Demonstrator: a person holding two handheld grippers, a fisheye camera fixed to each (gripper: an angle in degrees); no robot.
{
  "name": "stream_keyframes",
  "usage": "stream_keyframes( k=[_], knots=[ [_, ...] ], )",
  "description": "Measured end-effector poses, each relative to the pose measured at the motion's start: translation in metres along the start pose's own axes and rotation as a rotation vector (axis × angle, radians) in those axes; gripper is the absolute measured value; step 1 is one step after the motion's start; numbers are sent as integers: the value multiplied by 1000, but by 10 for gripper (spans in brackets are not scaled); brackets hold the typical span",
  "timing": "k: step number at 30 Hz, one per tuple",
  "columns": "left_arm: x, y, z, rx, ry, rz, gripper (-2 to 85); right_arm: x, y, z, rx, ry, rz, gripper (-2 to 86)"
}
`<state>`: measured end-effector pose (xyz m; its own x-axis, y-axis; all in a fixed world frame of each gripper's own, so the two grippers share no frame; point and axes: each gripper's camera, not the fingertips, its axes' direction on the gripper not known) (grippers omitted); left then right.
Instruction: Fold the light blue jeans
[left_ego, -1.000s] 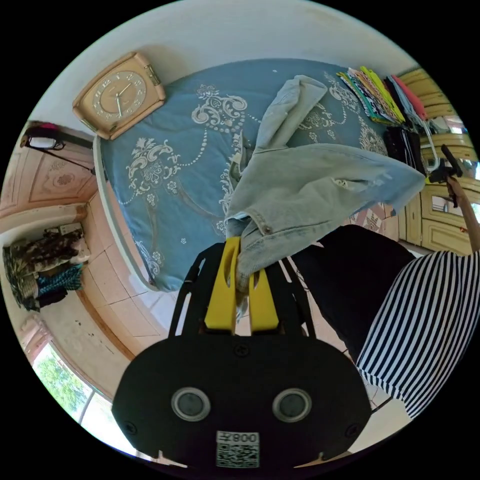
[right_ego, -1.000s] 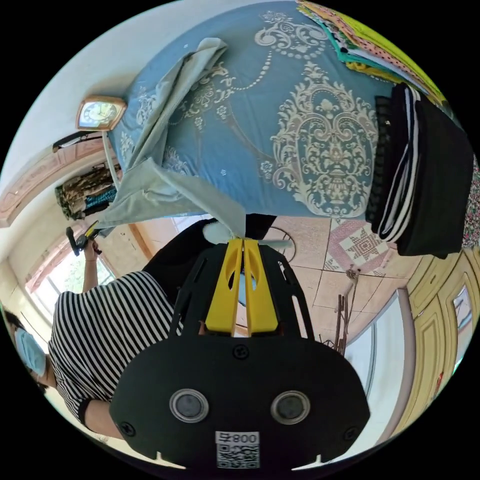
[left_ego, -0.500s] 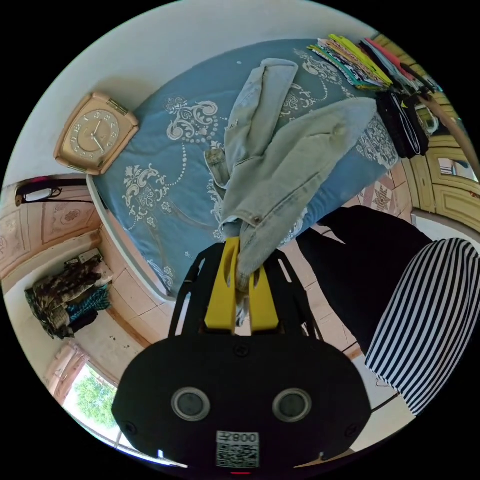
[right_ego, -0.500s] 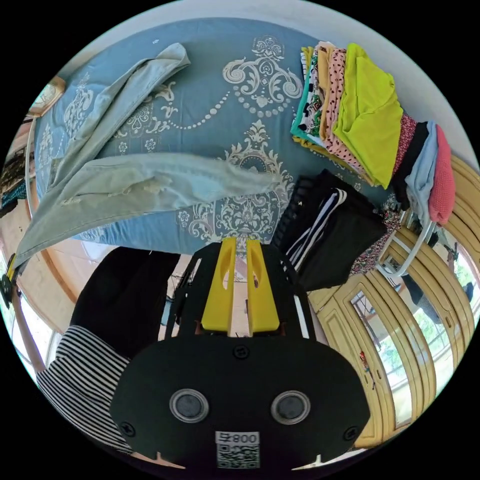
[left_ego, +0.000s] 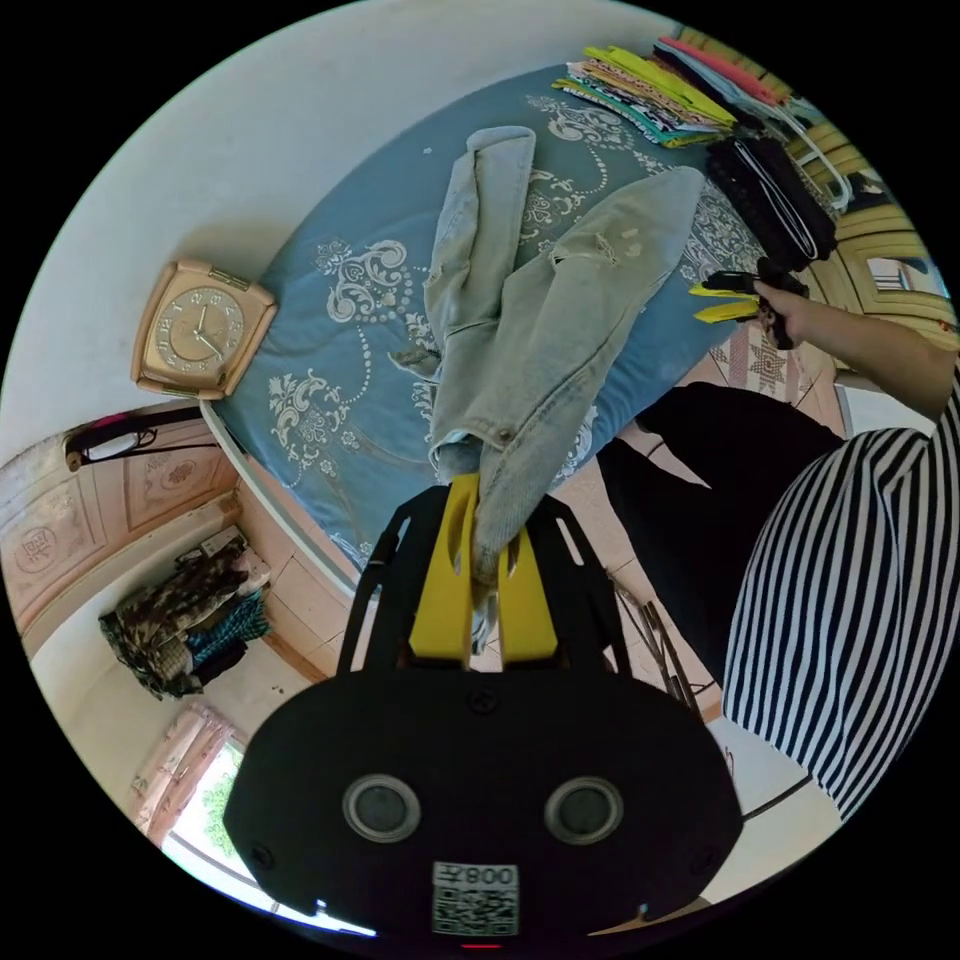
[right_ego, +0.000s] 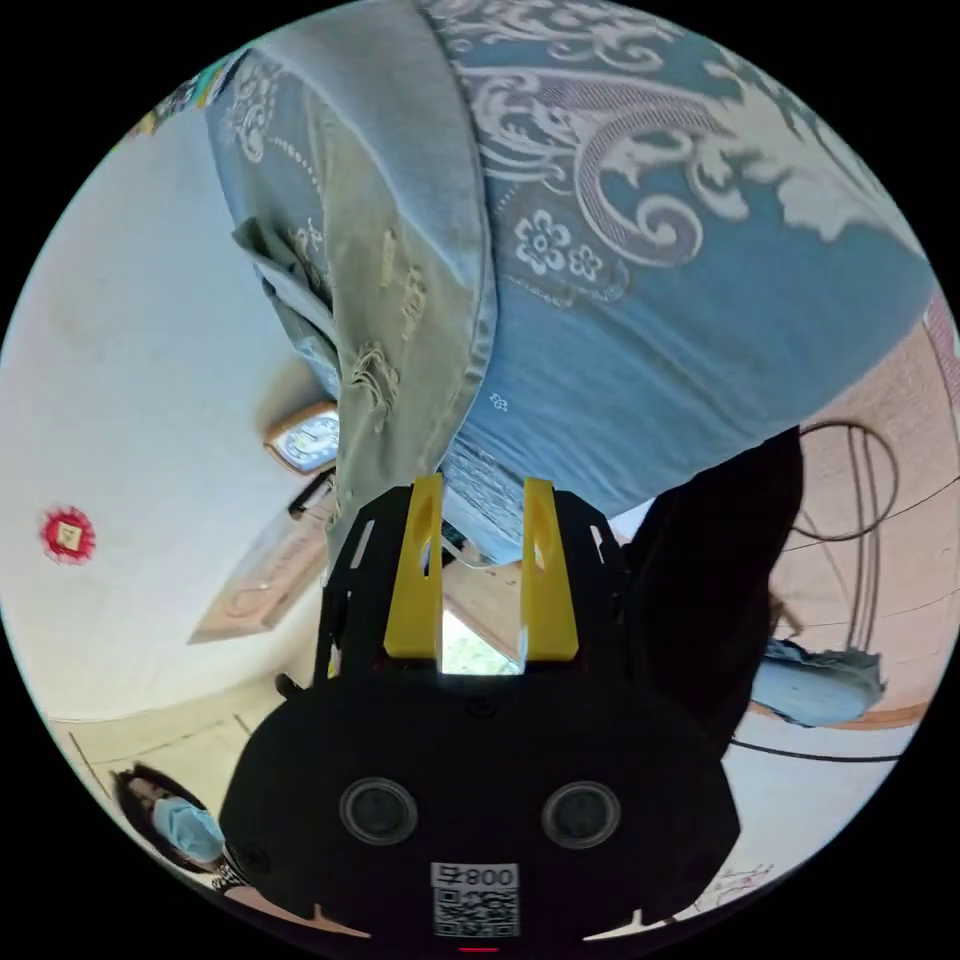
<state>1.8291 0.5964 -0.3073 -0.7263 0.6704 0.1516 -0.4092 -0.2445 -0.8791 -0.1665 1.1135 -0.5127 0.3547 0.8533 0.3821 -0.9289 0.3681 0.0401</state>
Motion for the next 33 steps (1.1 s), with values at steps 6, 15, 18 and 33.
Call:
stream_keyframes(
  k=[6,15,18,33],
  knots=[
    [17,3,0,-17,-23,48,-5,38,-1,-1,220,-454,96,121],
    [11,3,43,-16,-25,42,-5,13,-18,-42,180,-333,-37,15],
    [-11,-14,56,-2,-59,24,-6,-18,-17,-73,196,-362,-170,8],
    [-60,4,-68,469,-468,120,-6,-227,102,-192,206,-323,-981,4]
  ],
)
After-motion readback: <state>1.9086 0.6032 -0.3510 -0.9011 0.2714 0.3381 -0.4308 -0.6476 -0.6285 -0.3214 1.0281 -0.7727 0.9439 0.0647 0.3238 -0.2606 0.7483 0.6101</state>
